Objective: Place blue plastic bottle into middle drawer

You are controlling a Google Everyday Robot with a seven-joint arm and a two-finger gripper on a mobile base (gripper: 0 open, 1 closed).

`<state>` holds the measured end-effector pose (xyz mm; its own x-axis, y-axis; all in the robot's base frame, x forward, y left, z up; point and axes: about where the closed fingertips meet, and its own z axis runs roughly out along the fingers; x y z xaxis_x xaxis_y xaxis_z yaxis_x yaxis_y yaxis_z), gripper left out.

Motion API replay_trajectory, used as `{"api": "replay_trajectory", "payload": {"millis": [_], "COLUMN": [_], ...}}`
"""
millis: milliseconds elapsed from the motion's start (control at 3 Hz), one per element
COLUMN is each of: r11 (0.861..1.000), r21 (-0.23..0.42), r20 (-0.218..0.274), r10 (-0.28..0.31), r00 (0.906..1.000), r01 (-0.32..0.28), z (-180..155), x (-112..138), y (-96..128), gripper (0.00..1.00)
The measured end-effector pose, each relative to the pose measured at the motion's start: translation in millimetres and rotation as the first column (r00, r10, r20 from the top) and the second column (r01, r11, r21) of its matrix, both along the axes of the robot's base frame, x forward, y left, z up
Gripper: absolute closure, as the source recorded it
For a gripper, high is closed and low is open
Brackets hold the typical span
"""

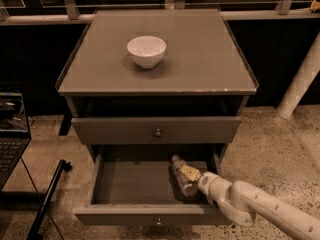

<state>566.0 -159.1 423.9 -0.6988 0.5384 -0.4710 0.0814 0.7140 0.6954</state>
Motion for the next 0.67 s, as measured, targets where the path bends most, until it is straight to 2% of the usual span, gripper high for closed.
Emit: {"api": "replay_trajectory", "payload": {"millis": [333,667], "r11": [1.000,1.000], "r21": [0.000,0.000], "r20": [0.000,0.000], "r10": [0.000,0.000], "r00": [1.0000,1.0000], "r01": [0.000,0.000], "z": [0.0,0.0], "x": [0.0,0.0], "y": [0.1,0.1], "gripper": [0.00,0.00]}}
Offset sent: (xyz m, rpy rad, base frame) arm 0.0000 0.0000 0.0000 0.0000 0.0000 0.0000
